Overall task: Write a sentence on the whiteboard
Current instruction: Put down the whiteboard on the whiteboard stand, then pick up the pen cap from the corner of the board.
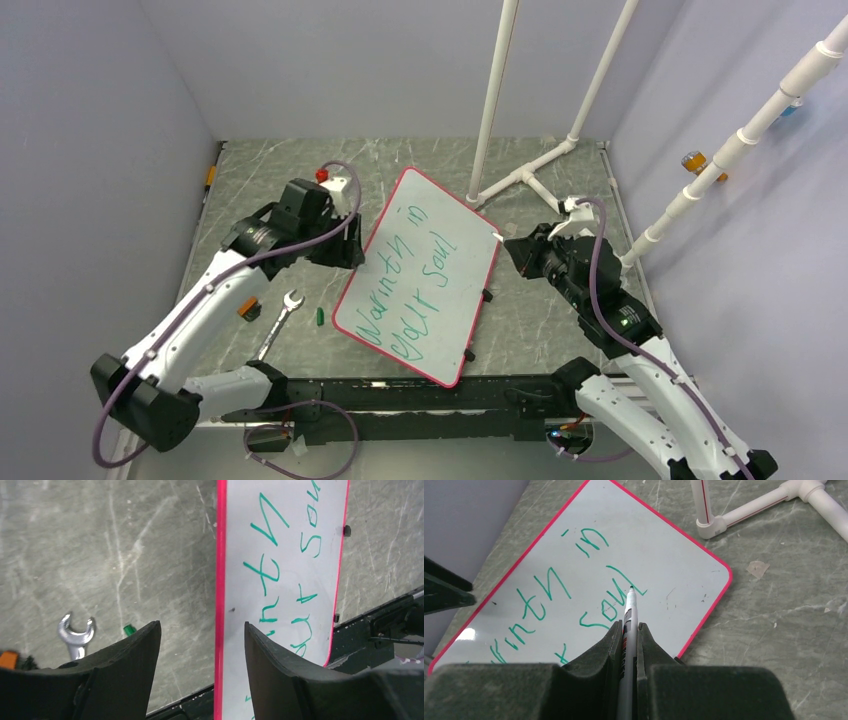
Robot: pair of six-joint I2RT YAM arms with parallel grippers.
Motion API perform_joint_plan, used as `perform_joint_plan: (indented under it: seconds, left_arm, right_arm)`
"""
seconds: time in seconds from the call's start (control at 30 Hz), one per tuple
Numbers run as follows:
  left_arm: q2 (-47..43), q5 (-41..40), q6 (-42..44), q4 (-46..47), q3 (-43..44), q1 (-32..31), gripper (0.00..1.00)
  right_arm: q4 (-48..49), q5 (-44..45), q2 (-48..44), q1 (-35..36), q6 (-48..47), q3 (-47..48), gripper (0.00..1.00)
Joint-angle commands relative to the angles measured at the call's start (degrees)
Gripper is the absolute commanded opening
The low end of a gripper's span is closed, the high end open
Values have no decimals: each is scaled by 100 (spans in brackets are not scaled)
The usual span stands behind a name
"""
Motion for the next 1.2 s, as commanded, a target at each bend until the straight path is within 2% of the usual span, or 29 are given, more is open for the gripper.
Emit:
perform_joint_plan:
  seconds: [0.0, 0.3, 0.43, 0.53, 0.67, 0.83, 1.17]
  left_arm:
    - [-641, -750, -68, -527, 277, 29, 66]
    - [-1885, -1426, -720, -789, -934, 344, 63]
    - [-2548, -1524, -1254, -587, -1506, 512, 63]
    - [-2846, -1924, -1571, -645, -1745, 568, 62]
    - [-2941, -1649, -1907, -388, -2121, 751, 64]
    - [-3003, -1320, -2337, 322, -2986, 849, 56]
    - [-2158, -1246, -2338, 1104, -3818, 884, 51]
  right_arm:
    - [202, -10, 63, -17, -88, 282, 0]
    - [277, -192, 235, -16, -55, 404, 0]
    - [268, -268, 306, -16, -55, 470, 0]
    - [251, -314, 330, -15, -46, 499, 0]
    - [217, -313, 326, -12, -54, 529, 0]
    - [136, -309, 292, -16, -61, 577, 0]
    - [92, -295, 242, -13, -81, 543, 0]
